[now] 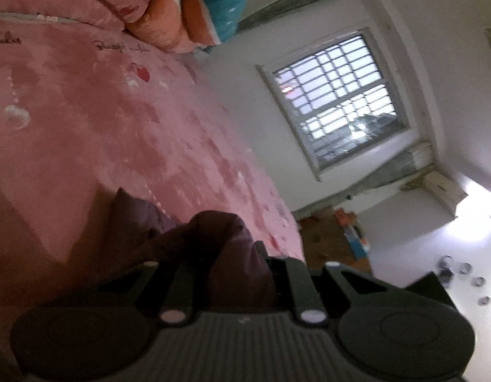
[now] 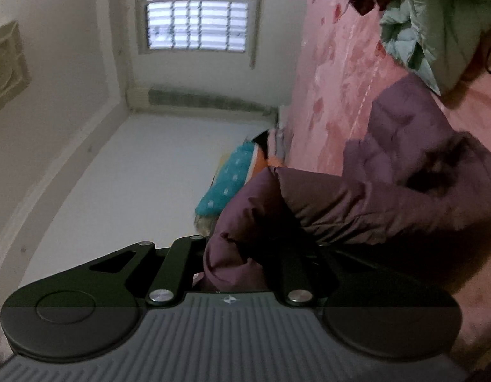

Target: Fold large clothes

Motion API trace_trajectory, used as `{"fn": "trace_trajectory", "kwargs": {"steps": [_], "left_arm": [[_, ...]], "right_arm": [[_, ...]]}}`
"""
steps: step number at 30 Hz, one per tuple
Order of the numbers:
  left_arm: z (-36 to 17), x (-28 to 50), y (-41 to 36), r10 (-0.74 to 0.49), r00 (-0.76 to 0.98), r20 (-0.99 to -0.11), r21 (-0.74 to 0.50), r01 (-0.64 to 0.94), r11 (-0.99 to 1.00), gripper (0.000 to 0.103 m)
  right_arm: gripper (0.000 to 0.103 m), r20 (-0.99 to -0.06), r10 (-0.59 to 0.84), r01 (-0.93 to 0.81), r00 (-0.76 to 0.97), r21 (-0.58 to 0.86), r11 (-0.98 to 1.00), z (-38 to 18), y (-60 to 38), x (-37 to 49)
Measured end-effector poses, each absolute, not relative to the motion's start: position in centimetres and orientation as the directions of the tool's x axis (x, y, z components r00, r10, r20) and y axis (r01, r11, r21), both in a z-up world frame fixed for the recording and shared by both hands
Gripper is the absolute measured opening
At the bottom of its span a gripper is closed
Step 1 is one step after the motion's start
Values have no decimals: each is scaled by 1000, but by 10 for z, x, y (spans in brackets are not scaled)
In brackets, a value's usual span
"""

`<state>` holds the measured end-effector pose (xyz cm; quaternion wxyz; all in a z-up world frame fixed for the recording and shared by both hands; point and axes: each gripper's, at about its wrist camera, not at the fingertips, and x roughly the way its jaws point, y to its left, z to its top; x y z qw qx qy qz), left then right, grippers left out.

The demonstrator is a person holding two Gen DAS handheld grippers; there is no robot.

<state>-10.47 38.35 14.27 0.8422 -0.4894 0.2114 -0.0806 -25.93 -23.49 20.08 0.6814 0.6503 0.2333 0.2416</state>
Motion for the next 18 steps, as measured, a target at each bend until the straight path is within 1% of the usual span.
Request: {"fn": "trace_trajectory", "kwargs": {"steps": [1, 3, 9, 14, 18], "left_arm": [[137, -87, 383, -334, 897, -291, -854, -86, 513, 12], [125, -58, 380, -319, 892, -319, -847, -117, 519, 12], [85, 9, 373, -288, 863, -415, -815, -212, 540, 14], [63, 43, 366, -272, 846, -459, -792, -252, 556, 17], [56, 54, 364, -262, 843, -470, -783, -261, 564, 20]], "right_arm": [[18, -9, 623, -12, 782, 1000, 28, 194, -234, -247], [18, -46, 594, 28, 803, 999, 40, 179, -233, -218], [18, -115, 543, 142, 832, 990, -6, 122, -223, -151], [19, -175, 523, 181, 834, 983, 41, 92, -222, -115], [20, -191, 526, 184, 829, 981, 66, 75, -221, -95]]}}
